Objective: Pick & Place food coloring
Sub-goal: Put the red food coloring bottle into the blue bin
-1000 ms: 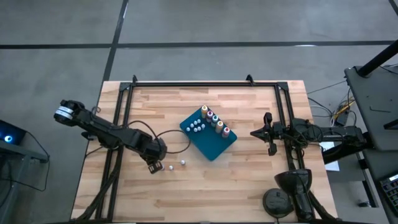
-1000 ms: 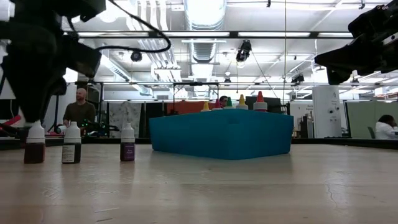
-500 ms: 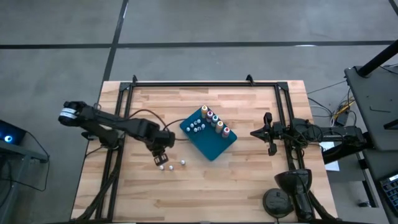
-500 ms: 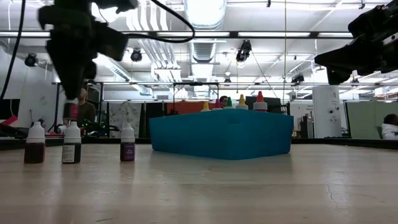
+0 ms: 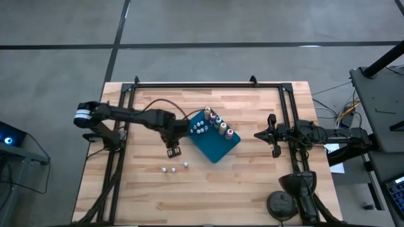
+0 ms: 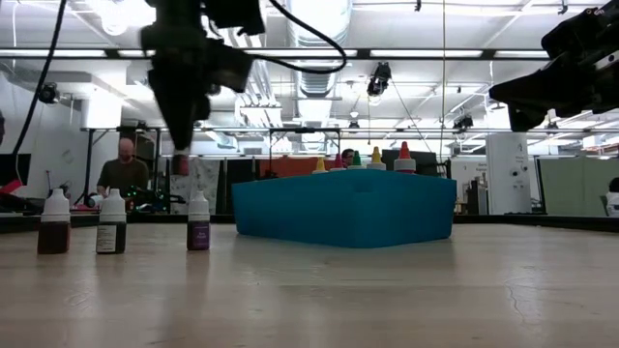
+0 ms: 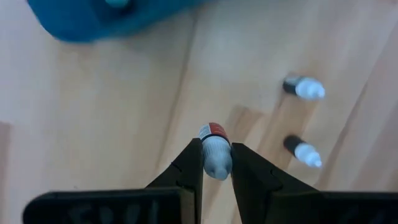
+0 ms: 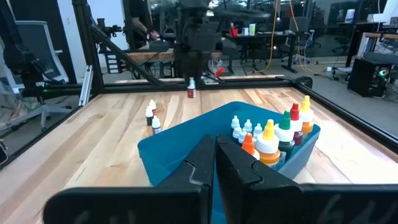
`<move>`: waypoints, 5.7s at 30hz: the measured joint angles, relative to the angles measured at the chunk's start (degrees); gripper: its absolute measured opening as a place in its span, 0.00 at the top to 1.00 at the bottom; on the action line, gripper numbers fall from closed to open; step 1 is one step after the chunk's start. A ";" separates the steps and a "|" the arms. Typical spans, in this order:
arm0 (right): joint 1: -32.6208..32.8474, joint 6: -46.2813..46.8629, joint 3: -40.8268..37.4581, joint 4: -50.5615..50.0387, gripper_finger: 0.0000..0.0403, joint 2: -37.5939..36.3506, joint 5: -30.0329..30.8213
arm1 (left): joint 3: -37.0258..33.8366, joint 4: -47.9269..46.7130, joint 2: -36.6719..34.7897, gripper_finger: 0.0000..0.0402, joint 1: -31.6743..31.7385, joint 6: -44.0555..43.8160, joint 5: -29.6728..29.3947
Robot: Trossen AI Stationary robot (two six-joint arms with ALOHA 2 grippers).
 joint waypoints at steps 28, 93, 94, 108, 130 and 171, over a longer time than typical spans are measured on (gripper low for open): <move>0.00 0.06 0.00 0.00 0.98 0.00 0.01 | 21.06 -0.73 18.20 0.90 9.16 9.35 -0.70; 0.00 -0.02 0.00 0.01 0.98 0.00 0.01 | 14.46 9.32 22.64 0.90 8.50 7.23 -0.85; 0.00 0.05 0.00 0.01 0.98 0.00 0.02 | 14.46 9.33 22.64 0.90 8.50 7.22 -0.85; 0.00 0.04 0.00 0.00 0.98 0.00 0.03 | 14.46 10.14 22.64 0.85 8.63 7.25 -1.61; 0.00 -0.01 0.00 0.01 0.98 0.00 0.01 | 13.54 11.23 22.64 0.84 8.79 7.25 -2.62; 0.00 -0.04 0.00 0.02 0.98 0.00 0.01 | 13.52 11.23 22.62 0.77 8.79 7.89 -2.58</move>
